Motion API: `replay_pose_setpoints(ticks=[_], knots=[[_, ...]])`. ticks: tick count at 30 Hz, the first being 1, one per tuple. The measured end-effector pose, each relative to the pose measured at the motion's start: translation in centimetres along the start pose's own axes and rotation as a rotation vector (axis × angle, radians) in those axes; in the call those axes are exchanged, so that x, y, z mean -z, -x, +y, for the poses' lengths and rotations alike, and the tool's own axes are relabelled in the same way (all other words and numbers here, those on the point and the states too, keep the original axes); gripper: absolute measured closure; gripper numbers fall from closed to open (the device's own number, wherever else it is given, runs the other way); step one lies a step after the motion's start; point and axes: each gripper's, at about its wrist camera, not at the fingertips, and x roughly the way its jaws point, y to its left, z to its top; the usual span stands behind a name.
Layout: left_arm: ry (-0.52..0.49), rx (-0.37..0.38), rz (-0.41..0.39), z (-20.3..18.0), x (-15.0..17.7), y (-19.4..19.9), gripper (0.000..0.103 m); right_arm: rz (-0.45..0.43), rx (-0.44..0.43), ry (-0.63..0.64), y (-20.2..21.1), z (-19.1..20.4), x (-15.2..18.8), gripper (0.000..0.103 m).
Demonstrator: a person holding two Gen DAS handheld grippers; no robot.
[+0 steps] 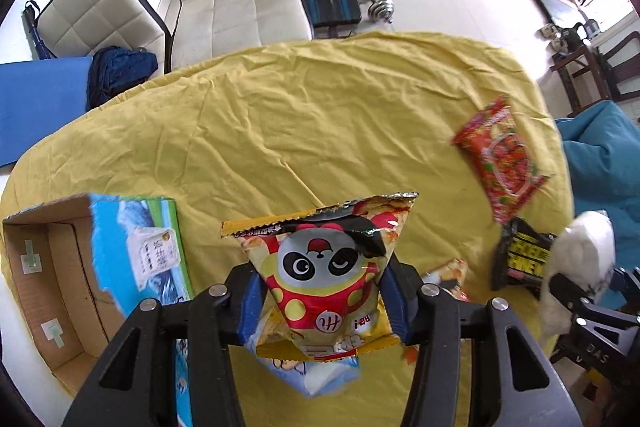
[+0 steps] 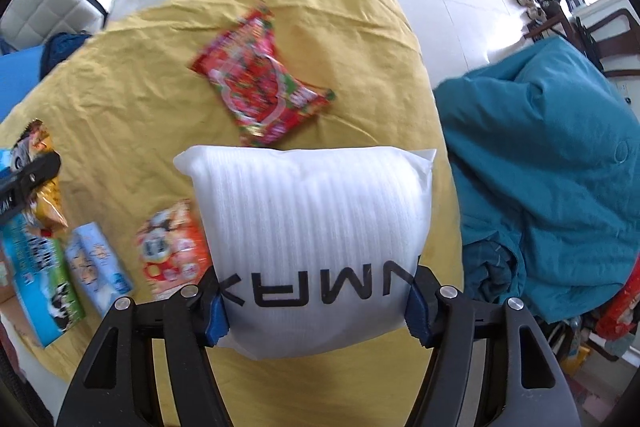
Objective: Organize soft objects
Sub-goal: 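Carry the white bag and yellow panda bag together over the cardboard box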
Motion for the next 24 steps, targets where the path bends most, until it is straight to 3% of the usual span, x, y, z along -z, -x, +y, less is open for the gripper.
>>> replay_pose_setpoints(ticks=[7,11,18,24], knots=[[0.004,0.045,-0.074,2.0,1.5,4.2,0.056,-0.091,-0.052,0.058,5.5,3.5,1.6,0.033],[0.018,0.05,-0.112,5.0,2.7,6.5,0.056,-0.136,-0.079,0.091,8.4,6.3,2.6,0.033],[0.054,0.048,-0.163,13.3,4.9,9.8,0.056,-0.193,-0.125,0.135,12.7,13.8,4.7,0.033],[0.095,0.05,-0.144,21.3,5.9,9.7,0.055,-0.211,-0.169,0.183,14.8,22.6,5.7,0.033]])
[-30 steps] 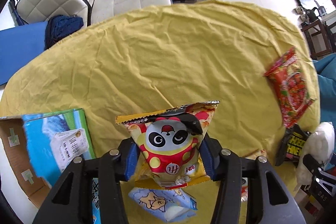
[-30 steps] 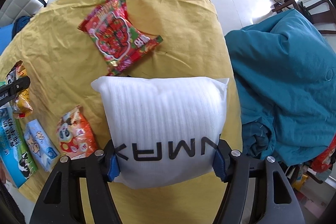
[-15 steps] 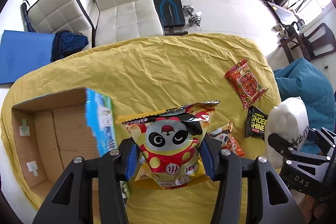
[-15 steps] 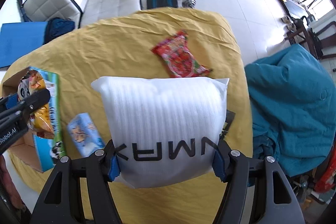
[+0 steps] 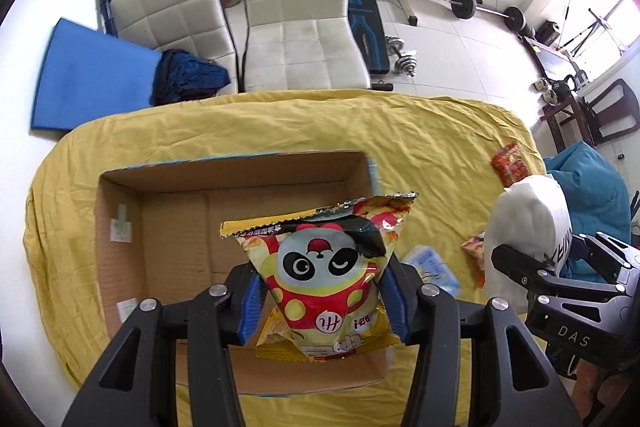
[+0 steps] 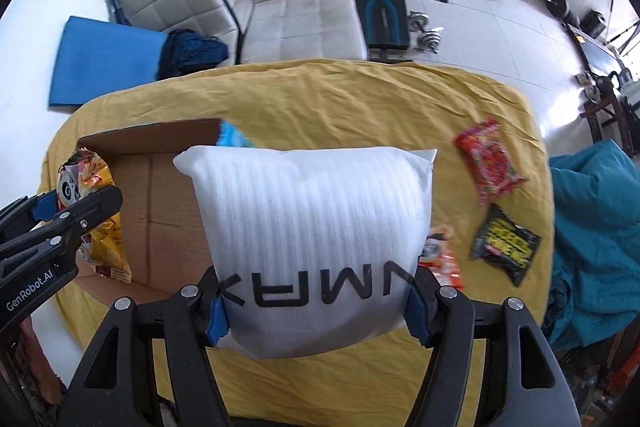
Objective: Organize soft objects
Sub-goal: 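Carry the white bag and yellow panda bag together over the cardboard box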
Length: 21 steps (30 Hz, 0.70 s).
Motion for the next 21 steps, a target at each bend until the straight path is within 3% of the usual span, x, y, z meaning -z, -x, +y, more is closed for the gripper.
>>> replay_pose_setpoints(ticks=[9,15,18,21], knots=[[0.03,0.054,0.12,9.8,-0.3,-4.1,0.055,0.055,-0.085,0.029,-4.6,12.2,-2.0,0.033],[0.006,0.043,0.194,13.2,-1.0,-8.6,0.055,0.114,-0.104,0.032,-9.5,17.0,-2.8,0.033],[0.027,0.066,0.228,14.4,-1.2,-10.5,0.055,0.121,-0.06,0.047,-11.5,19.0,-3.3,0.033],[0.043,0.093,0.238,15.3,-1.4,-11.5,0.055,0.148,-0.088,0.035,-12.7,20.1,-3.8,0.033]])
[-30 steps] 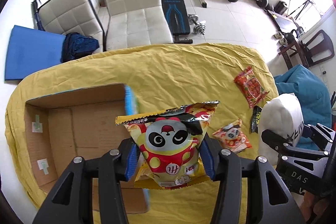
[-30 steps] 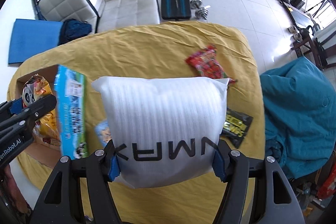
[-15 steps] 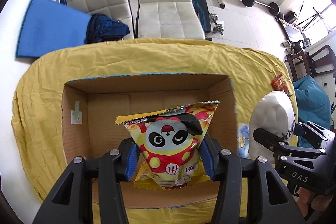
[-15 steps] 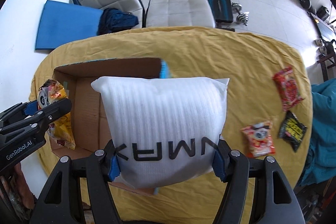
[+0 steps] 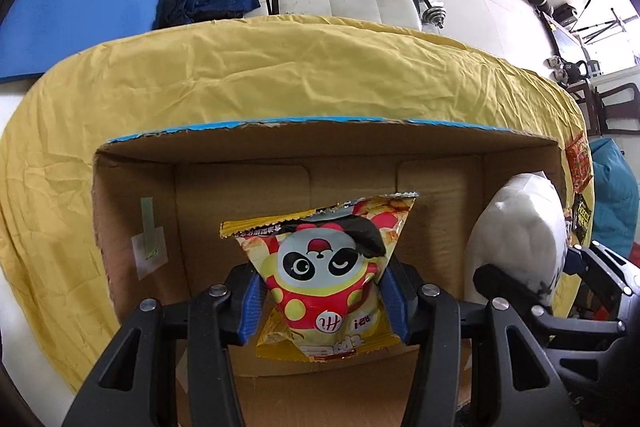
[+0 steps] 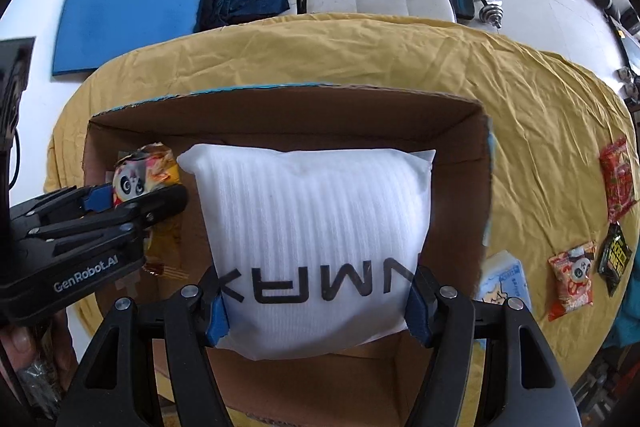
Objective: Organize soft objects
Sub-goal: 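Carry the white bag and yellow panda bag together over the cardboard box, then lower both bags into the box and open both tools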
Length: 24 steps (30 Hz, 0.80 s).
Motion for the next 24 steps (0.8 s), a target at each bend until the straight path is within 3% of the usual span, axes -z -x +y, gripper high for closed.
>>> replay_pose_setpoints(ticks=[8,14,16,20,21,24], knots=[[-0.038,0.039,0.058,0.8,-1.1,-3.0,0.055,0.044,0.055,-0.007,-4.4,1.4,-1.5,0.033],[-0.048,0.126,0.104,1.1,-1.5,-5.5,0.054,0.065,0.066,-0.017,-7.1,1.8,-1.8,0.031],[-0.056,0.159,0.113,1.0,-1.6,-6.2,0.054,0.063,0.073,-0.023,-7.7,1.6,-1.7,0.029],[-0.081,0.158,0.113,0.5,-1.8,-6.8,0.051,0.082,0.059,-0.054,-9.2,0.6,-1.4,0.018],[-0.079,0.163,0.114,0.5,-1.8,-6.8,0.046,0.083,0.055,-0.058,-9.4,0.3,-1.3,0.017],[-0.063,0.148,0.119,0.4,-1.9,-6.8,0.044,0.08,0.047,-0.058,-9.6,-0.1,-1.1,0.015]])
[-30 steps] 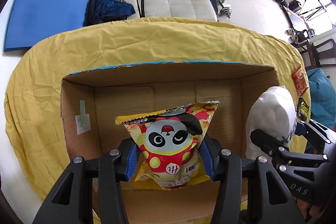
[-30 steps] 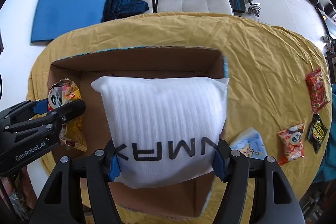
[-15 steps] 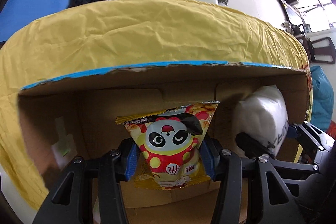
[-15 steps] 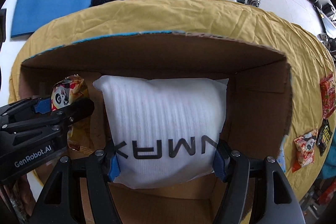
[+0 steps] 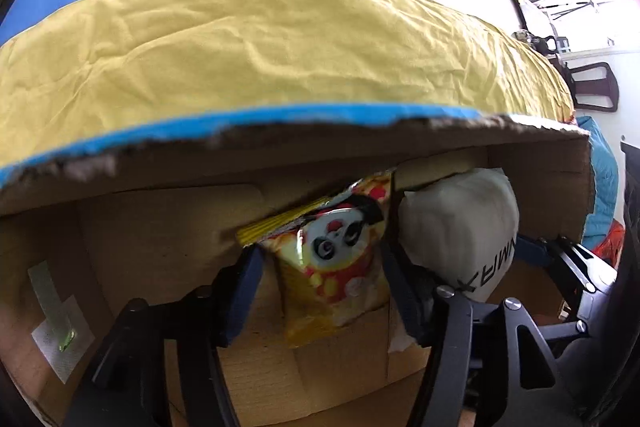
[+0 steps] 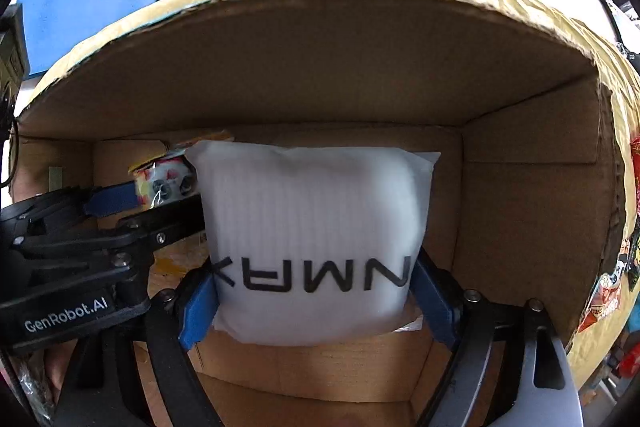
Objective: Organize soft objects
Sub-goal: 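Lower both bags into the box and open both tools, then move both tools back toward the remaining packets on the table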
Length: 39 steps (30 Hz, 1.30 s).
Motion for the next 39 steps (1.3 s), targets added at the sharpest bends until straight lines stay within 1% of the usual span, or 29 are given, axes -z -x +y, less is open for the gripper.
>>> replay_pose_setpoints(ticks=[2,5,6,7,11,13,15,16,18,20,23,26,29,30,32,33,36,39], knots=[[0.006,0.003,0.006,0.2,0.1,0.1,0.044,0.009,0.0,0.003,-0.2,0.0,0.1,0.012],[0.018,-0.018,0.005,0.3,0.3,0.6,0.044,0.017,0.001,0.008,0.0,0.0,0.2,0.01],[0.024,-0.037,-0.007,0.4,0.6,1.2,0.044,0.017,0.008,0.01,0.2,0.0,0.3,0.008],[0.027,-0.047,-0.015,0.5,0.8,1.6,0.044,0.017,0.021,0.013,0.4,0.1,0.4,0.001],[0.041,-0.075,-0.07,0.4,1.9,4.1,0.044,0.01,0.065,0.032,2.5,1.0,0.8,0.0],[0.052,-0.1,-0.112,0.4,2.9,5.8,0.036,-0.006,0.089,0.044,3.4,1.0,1.3,0.0],[0.06,-0.107,-0.158,0.1,4.0,7.1,0.025,-0.019,0.103,0.05,4.7,1.3,1.7,0.0],[0.072,-0.113,-0.176,0.0,4.6,7.7,0.021,-0.026,0.104,0.051,5.2,1.4,2.0,0.0],[0.086,-0.123,-0.216,-0.2,5.7,8.7,0.009,-0.036,0.094,0.044,6.1,1.4,2.9,0.0],[0.099,-0.14,-0.245,-0.7,7.0,9.4,0.002,-0.042,0.071,0.038,6.9,1.1,3.9,0.0],[0.116,-0.163,-0.293,-1.6,8.7,10.2,0.0,-0.032,0.046,0.039,7.9,0.4,5.7,0.0],[0.107,-0.197,-0.326,-2.6,10.2,10.6,0.0,-0.057,0.057,0.05,9.1,0.4,8.1,0.0],[0.093,-0.245,-0.309,-3.8,11.5,10.9,0.0,-0.087,0.052,0.056,9.9,1.0,9.6,0.0],[0.089,-0.237,-0.319,-4.0,12.0,11.2,0.0,-0.11,0.051,0.055,10.6,1.1,10.2,0.0],[0.101,-0.263,-0.352,-4.5,13.5,12.2,0.0,-0.14,0.044,0.061,11.9,1.2,11.6,0.0],[0.104,-0.263,-0.368,-4.6,13.9,12.6,0.0,-0.156,0.029,0.057,12.6,1.2,12.1,0.0],[0.132,-0.264,-0.421,-5.0,16.3,14.5,0.0,-0.187,0.021,0.067,14.4,1.4,13.7,0.0],[0.135,-0.286,-0.46,-5.7,17.9,16.1,0.0,-0.215,0.031,0.088,16.0,1.6,15.1,0.0]])
